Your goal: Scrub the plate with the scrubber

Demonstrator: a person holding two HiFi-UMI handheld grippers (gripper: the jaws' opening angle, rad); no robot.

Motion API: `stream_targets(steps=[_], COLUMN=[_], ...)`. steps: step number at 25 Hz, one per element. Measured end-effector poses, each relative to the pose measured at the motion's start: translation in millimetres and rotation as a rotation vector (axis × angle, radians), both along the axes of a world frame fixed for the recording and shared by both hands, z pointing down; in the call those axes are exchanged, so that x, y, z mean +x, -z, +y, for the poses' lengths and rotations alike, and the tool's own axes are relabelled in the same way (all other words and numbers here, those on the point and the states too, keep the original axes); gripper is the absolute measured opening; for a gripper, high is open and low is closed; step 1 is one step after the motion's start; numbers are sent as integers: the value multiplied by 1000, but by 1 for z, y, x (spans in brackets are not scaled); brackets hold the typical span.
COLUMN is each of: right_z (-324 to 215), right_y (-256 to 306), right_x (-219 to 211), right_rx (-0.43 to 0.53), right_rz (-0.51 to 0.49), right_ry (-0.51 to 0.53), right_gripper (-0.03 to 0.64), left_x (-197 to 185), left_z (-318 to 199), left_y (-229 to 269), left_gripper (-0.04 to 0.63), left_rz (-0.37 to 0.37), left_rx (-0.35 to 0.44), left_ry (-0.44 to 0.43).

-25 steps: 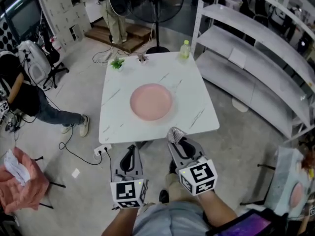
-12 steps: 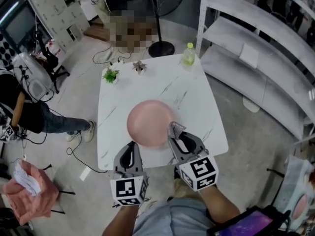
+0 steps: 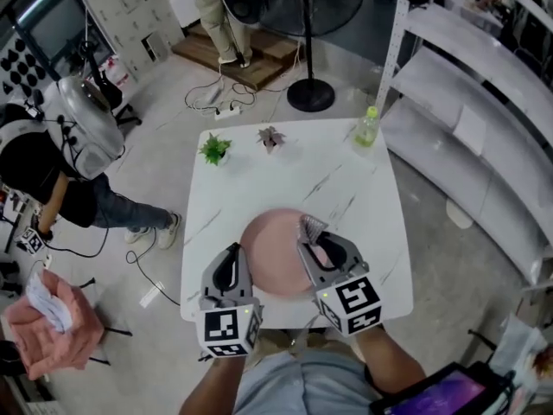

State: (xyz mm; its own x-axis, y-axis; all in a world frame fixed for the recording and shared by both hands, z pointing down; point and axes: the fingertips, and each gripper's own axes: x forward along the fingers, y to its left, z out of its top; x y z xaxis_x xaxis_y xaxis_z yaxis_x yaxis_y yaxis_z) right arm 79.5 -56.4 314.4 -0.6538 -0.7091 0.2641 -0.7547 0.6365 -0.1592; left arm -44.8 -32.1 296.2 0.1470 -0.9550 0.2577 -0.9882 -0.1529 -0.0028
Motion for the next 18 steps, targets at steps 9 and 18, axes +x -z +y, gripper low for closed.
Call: stream_targets(steps=[9, 18], right_z=[-33, -17], right_y=[-38, -102], right_x=[-40, -52], right_rx=[-95, -264], right_rz=[79, 190], right_ry=[6, 19], right_gripper=[107, 109], left_x=[-41, -43], left_z=[-31, -22], left_y=[-49, -148], left_gripper=[9, 143], left_rz=[52, 217], left_rx=[-116, -397], left_ry=[-44, -61])
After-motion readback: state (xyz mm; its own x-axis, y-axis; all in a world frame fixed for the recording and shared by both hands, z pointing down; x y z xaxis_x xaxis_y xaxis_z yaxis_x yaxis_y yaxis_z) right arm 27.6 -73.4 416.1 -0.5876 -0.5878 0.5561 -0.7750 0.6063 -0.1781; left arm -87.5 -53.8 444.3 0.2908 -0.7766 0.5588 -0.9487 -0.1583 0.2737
